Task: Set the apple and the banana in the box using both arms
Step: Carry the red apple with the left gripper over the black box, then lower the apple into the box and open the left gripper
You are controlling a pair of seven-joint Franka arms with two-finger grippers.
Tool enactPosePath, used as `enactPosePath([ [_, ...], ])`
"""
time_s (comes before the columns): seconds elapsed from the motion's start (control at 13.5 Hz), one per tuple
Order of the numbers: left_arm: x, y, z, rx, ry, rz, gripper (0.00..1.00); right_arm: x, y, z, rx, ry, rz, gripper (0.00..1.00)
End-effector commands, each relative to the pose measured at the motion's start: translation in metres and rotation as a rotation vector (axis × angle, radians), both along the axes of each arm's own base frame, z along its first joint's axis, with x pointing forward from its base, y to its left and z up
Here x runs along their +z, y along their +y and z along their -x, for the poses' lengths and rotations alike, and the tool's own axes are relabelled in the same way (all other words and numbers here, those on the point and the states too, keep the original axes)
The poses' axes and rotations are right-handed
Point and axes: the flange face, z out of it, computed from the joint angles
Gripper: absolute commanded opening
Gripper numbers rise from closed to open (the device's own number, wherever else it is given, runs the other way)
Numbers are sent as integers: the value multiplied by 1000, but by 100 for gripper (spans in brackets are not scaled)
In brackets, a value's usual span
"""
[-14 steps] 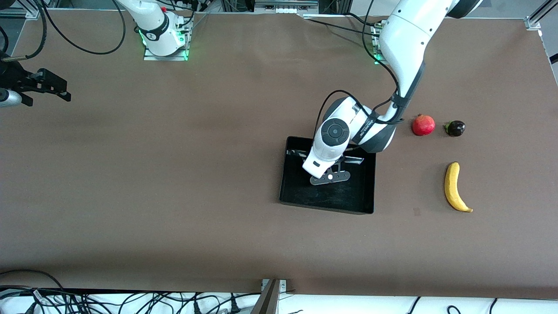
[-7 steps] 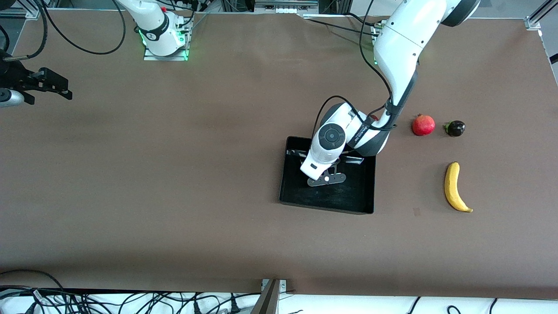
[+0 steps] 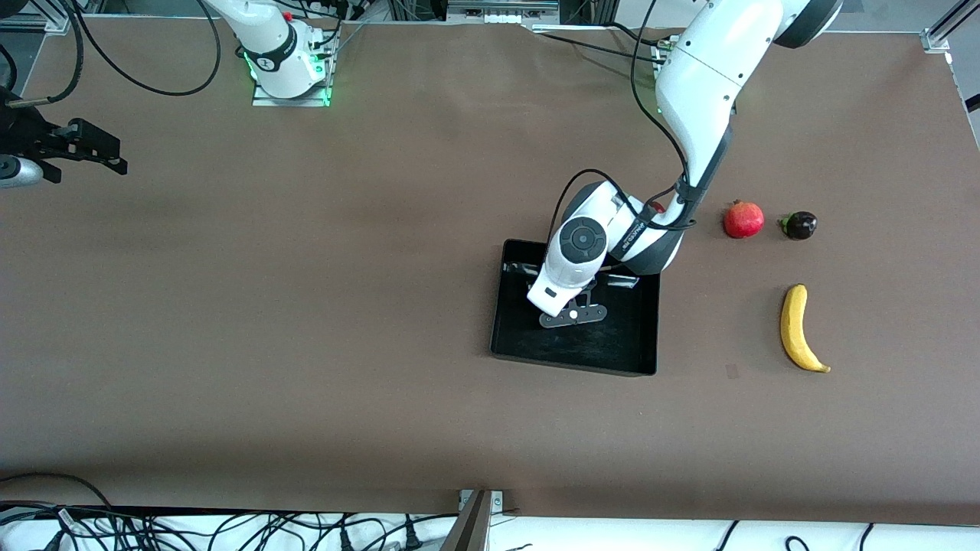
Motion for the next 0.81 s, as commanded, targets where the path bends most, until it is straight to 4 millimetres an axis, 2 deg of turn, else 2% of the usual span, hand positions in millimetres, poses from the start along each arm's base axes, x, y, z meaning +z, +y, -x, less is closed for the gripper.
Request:
enactPosePath([
  [0.0, 3, -1, -3, 5, -20, -10, 100, 5, -3, 1, -7, 0, -1, 100],
  [0.15, 30, 2, -8, 11, -14, -24, 100, 5, -3, 1, -7, 0, -1, 100],
  [0.37, 86, 13, -19, 38, -52, -11, 100, 5, -3, 1, -7, 0, -1, 100],
  [0.74, 138, 62, -51, 102, -1, -23, 100, 4, -1, 0, -4, 2, -4, 100],
])
